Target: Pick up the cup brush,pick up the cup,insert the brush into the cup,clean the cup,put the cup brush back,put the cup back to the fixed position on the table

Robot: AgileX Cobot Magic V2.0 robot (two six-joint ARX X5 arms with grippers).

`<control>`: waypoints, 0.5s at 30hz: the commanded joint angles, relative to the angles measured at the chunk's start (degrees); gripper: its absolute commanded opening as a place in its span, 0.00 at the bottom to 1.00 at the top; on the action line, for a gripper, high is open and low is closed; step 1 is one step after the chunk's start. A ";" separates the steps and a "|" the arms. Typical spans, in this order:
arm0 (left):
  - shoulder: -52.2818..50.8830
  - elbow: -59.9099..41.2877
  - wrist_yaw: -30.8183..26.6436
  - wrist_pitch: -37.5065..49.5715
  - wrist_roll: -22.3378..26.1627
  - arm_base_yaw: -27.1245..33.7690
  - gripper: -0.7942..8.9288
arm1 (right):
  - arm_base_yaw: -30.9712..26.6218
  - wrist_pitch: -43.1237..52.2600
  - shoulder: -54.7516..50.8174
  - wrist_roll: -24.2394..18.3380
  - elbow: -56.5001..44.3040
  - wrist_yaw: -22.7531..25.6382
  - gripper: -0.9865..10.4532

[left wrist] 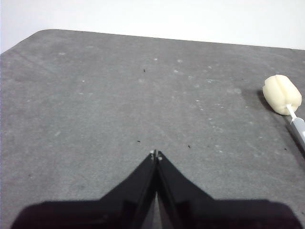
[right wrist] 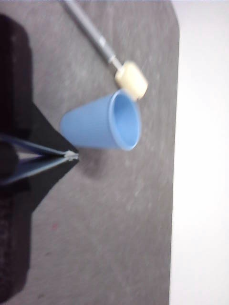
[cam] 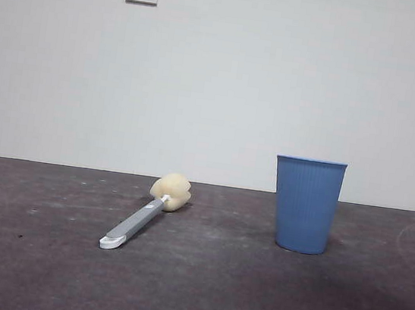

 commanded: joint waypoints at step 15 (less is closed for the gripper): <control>-0.13 -0.77 0.09 0.11 -0.20 0.15 0.08 | -0.48 0.48 -6.99 2.05 -8.13 0.42 0.09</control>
